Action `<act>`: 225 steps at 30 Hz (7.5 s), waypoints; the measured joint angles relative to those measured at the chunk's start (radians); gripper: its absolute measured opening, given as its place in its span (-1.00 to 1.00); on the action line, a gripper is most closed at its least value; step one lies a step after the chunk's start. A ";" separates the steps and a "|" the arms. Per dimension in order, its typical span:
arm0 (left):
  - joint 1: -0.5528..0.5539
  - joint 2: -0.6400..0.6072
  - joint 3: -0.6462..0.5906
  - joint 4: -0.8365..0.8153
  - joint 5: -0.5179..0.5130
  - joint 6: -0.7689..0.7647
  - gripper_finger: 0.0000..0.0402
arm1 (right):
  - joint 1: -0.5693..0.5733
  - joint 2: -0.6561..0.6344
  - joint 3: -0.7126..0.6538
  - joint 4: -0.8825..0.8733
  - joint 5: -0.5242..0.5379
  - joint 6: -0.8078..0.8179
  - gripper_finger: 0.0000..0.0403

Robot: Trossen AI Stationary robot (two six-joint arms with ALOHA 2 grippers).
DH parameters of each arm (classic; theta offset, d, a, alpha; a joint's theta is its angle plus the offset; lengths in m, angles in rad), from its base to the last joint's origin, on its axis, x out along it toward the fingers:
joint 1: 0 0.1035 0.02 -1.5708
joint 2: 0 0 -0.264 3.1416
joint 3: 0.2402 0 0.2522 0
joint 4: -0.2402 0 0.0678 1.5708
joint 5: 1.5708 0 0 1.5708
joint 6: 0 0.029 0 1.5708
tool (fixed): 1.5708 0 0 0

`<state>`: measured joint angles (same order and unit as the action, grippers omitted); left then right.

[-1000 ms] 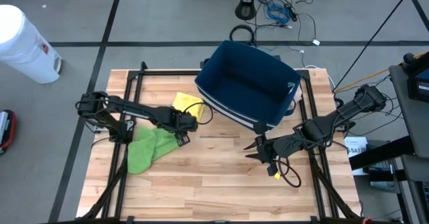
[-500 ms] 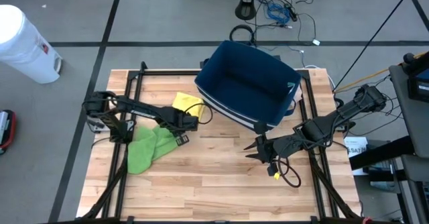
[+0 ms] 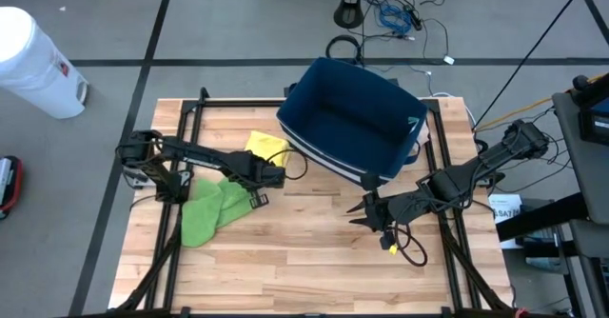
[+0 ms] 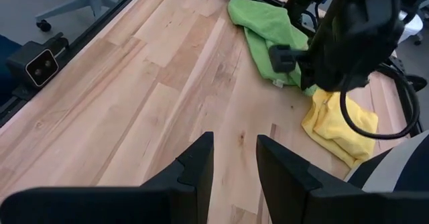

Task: Fold towel
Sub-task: Fold the green towel

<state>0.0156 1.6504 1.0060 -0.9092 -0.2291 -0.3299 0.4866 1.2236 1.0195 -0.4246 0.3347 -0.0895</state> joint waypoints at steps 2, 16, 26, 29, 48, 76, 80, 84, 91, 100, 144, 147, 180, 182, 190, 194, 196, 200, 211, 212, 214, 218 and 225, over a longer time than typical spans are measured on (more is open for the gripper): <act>-0.024 -0.002 0.038 -0.073 0.000 0.006 -0.99 | 0.000 0.000 0.000 -0.009 0.000 0.000 -0.50; -0.165 -0.003 0.036 -0.136 0.135 0.026 -1.00 | 0.000 0.000 -0.001 -0.007 0.000 -0.006 -0.50; -0.181 0.055 0.036 -0.048 0.140 0.053 -1.00 | 0.000 0.002 -0.001 -0.008 0.000 0.023 -0.50; -0.191 0.076 0.036 -0.062 0.140 0.056 -1.00 | 0.000 0.012 -0.001 -0.010 0.000 0.023 -0.50; -0.235 0.103 0.037 0.049 0.172 0.123 -1.00 | -0.001 0.075 -0.001 0.000 0.000 -0.008 -0.50; -0.191 0.088 0.038 0.070 0.325 0.131 -0.51 | -0.002 0.075 -0.001 -0.002 0.000 -0.008 -0.50; -0.190 0.088 0.038 0.070 0.331 0.133 -0.41 | -0.002 0.075 -0.001 -0.003 0.000 -0.008 -0.50; -0.184 0.088 0.038 0.069 0.376 0.133 -0.30 | -0.002 0.075 -0.001 -0.003 0.000 -0.008 -0.50; -0.182 0.087 0.038 0.066 0.426 0.139 -0.13 | -0.002 0.075 -0.001 -0.004 0.000 -0.008 -0.50; -0.217 0.091 0.039 0.067 0.273 0.209 -0.08 | -0.002 0.075 0.000 -0.004 0.000 -0.009 -0.50; -0.382 0.097 0.942 -0.168 0.120 0.506 -1.00 | 0.001 0.074 0.000 0.016 -0.211 -0.001 -0.50; -0.400 0.093 1.040 -0.174 0.015 0.531 -1.00 | 0.013 0.074 0.000 0.053 -0.255 -0.022 -0.50; -0.413 0.111 0.992 -0.146 0.102 0.548 -1.00 | -0.010 0.114 0.000 0.258 -0.076 -0.201 -0.50; -0.413 0.111 0.992 -0.143 0.100 0.550 -1.00 | -0.010 0.133 0.000 0.255 -0.073 -0.209 -0.50; -0.413 0.111 0.992 -0.136 0.098 0.549 -1.00 | -0.015 0.184 0.000 0.284 0.015 -0.260 -0.50; -0.413 0.111 0.992 -0.134 0.104 0.549 -1.00 | -0.017 0.186 0.000 0.287 0.057 -0.275 -0.50; -0.413 0.111 0.992 -0.127 0.105 0.550 -1.00 | -0.021 0.186 0.000 0.289 0.060 -0.281 -0.50; -0.413 0.111 0.992 -0.116 0.106 0.564 -1.00 | -0.025 0.186 0.000 0.294 0.060 -0.286 -0.50; -0.413 0.111 0.992 -0.107 0.114 0.572 -1.00 | -0.043 0.186 0.000 0.286 0.061 -0.314 -0.93; -0.413 0.111 0.992 -0.107 0.114 0.573 -1.00 | -0.043 0.186 0.000 0.284 0.061 -0.324 -0.96; -0.413 0.111 0.992 -0.108 0.114 0.576 -1.00 | -0.042 0.186 0.000 0.282 0.057 -0.327 -0.97; -0.413 0.111 0.992 -0.120 0.073 0.603 -1.00 | -0.039 0.152 -0.001 0.239 0.056 -0.346 -0.99; -0.413 0.108 0.992 -0.152 -0.144 0.711 -1.00 | -0.009 -0.023 -0.001 0.253 0.060 -0.423 -1.00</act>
<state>-0.3969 1.7584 1.9976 -1.0613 -0.3730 0.3815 0.4774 1.2002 1.0183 -0.1720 0.3948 -0.5123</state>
